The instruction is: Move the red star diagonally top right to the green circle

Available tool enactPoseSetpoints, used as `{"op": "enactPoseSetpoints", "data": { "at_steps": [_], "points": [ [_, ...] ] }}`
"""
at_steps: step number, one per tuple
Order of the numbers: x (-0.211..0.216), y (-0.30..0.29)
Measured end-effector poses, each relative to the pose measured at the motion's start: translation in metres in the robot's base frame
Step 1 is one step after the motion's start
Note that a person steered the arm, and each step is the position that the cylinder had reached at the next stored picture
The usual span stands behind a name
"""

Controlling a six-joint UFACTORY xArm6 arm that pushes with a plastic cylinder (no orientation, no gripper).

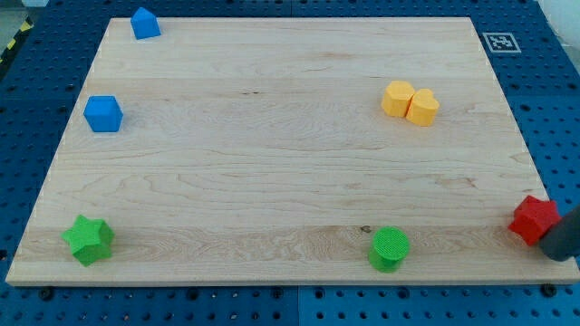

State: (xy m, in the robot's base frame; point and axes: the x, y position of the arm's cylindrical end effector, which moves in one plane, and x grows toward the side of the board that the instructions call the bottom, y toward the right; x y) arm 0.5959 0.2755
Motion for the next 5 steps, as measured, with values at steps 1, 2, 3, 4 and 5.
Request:
{"op": "enactPoseSetpoints", "data": {
  "at_steps": [1,2,3,4,5],
  "points": [
    [-0.013,-0.014],
    [-0.031,-0.019],
    [-0.012,-0.01],
    [-0.021,0.012],
    [-0.054,0.02]
  ]
}}
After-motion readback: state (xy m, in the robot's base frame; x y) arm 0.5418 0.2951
